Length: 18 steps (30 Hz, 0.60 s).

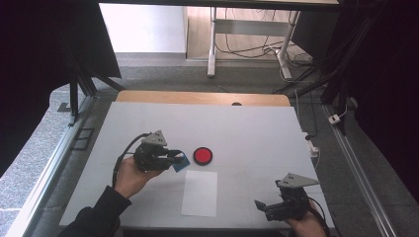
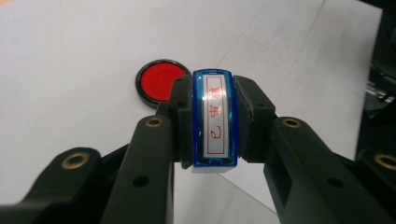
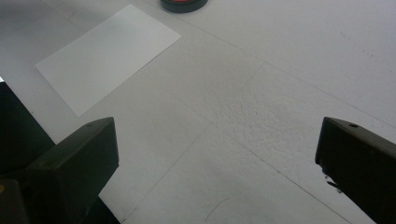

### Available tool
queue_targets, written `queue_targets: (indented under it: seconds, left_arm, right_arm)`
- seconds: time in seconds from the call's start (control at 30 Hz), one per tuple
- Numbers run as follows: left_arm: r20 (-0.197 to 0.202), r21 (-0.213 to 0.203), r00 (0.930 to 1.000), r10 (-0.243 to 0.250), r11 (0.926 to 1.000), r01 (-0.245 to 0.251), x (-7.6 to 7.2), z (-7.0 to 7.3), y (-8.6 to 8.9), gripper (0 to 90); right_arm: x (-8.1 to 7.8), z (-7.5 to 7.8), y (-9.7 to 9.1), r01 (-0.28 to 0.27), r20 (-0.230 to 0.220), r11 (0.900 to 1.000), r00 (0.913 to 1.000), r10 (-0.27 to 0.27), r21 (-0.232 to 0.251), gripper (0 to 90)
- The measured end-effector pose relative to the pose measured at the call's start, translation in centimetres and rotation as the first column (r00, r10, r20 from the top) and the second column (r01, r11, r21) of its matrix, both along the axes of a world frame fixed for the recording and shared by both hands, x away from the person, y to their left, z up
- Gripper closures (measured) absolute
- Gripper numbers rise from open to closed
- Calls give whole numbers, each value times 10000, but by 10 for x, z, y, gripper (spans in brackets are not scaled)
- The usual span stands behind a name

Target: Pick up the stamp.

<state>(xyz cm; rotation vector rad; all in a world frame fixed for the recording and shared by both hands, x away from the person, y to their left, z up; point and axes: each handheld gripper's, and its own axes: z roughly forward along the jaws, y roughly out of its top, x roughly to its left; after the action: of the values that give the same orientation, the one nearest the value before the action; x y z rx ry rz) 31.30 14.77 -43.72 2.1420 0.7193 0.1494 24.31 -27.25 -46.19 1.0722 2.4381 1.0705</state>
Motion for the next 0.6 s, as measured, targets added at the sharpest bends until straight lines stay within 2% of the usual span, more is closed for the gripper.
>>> queue_targets:
  seconds: [0.1, 0.33, 0.6]
  left_arm:
    - [-14, -220, 9998, -181, 9996, 181, -4, 2, 1, 706]
    - [53, -323, 9983, -588, 9977, 589, -13, 4, 1, 706]
    - [209, -599, 9925, -1203, 9908, 1214, -20, 9, -2, 706]
  right_arm:
    - [0, 0, 0, 4, 8, 10000, 10000, -4, -1, 0]
    - [0, 0, 0, -13, 23, 10000, 10000, 13, -1, 0]
    - [0, 0, 0, -13, 25, 10000, 10000, 13, 3, 0]
